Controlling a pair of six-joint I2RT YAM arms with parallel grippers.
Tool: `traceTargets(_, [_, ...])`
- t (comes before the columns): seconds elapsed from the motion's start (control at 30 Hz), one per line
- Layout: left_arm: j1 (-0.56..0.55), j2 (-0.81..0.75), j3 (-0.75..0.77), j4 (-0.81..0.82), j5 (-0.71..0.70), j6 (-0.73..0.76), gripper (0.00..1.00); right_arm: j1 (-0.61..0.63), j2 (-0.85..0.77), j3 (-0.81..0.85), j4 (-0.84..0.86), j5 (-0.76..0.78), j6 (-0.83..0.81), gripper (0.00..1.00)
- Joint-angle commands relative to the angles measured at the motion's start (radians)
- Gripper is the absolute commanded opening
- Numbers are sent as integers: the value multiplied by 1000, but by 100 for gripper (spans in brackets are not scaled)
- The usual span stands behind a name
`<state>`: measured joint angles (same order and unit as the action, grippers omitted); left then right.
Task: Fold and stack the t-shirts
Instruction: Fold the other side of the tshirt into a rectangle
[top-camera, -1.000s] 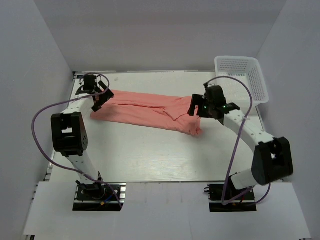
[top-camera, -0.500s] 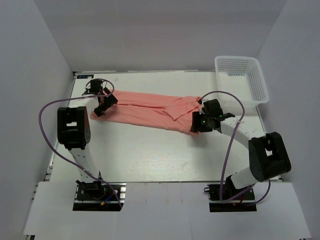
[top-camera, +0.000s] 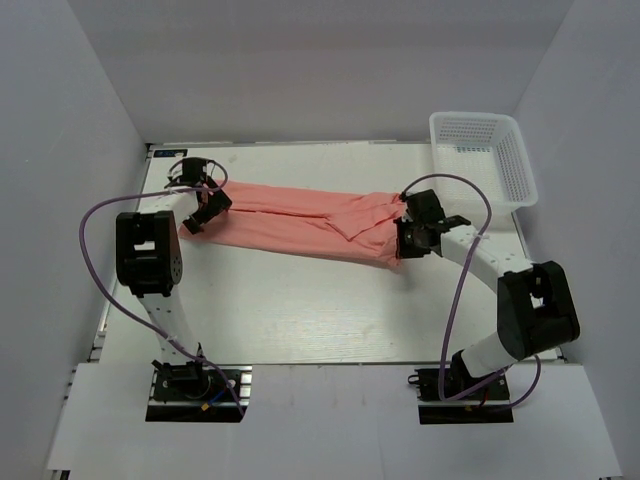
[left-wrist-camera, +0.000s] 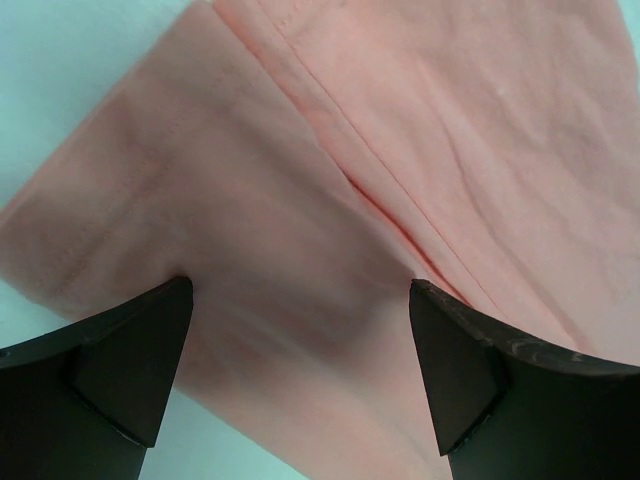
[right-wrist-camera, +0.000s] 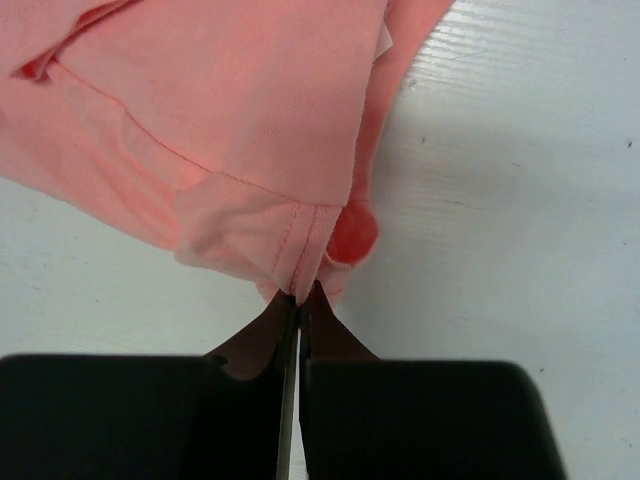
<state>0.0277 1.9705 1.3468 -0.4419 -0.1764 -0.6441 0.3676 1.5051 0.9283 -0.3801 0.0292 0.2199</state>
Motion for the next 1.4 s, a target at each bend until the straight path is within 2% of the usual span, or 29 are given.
traceTargets(0.0, [5, 10, 20, -60, -78, 3, 100, -16, -19, 35, -109, 64, -20, 0])
traceTargets(0.17, [5, 28, 43, -98, -87, 3, 100, -24, 27, 11, -118, 28, -16, 1])
traceTargets(0.2, [5, 28, 43, -98, -87, 3, 100, -27, 32, 3, -106, 22, -11, 5])
traceTargets(0.23, [5, 28, 43, -98, -65, 3, 100, -29, 58, 3, -109, 24, 8, 32])
traceTargets(0.27, [5, 15, 28, -98, -64, 3, 100, -32, 73, 6, -111, 34, 15, 48])
traceTargets(0.33, [5, -7, -17, -98, -46, 3, 100, -29, 92, 27, -120, 70, 39, 61])
traceTargets(0.4, [5, -50, -52, -69, -37, 3, 100, -21, 75, 44, -118, 89, 55, 69])
traceTargets(0.47, [5, -74, -80, -60, -37, 3, 100, -21, -15, 44, -95, 66, 55, 79])
traceTargets(0.5, [5, -75, -92, -60, -37, 3, 100, -19, -66, 46, -91, 55, 53, 89])
traceTargets(0.53, [5, -87, -92, -60, -37, 3, 100, -21, -89, 61, -74, 42, 55, 90])
traceTargets(0.67, [5, -120, -115, -51, -25, 3, 100, -15, -201, 66, -14, -187, 49, 90])
traceTargets(0.8, [-5, -130, -135, -40, -15, 3, 100, 1, -142, 47, 90, -374, 70, 90])
traceTargets(0.93, [-5, -130, -124, -60, -15, 3, 100, -4, -28, 41, 194, -382, 117, 90])
traceTargets(1.03, [-5, -130, -124, -60, -15, 3, 100, -15, 64, 37, 234, -299, 153, 90])
traceTargets(1.13, [-5, -130, -133, -72, -15, 3, 100, -38, 167, 12, 297, -313, 189, 90])
traceTargets(1.23, [-5, -130, -150, -92, -15, -6, 100, -47, 195, -34, 308, -318, 219, 90])
traceTargets(1.37, [-5, -169, -244, -101, 6, -20, 100, -59, 140, -207, 358, -321, 260, 90])
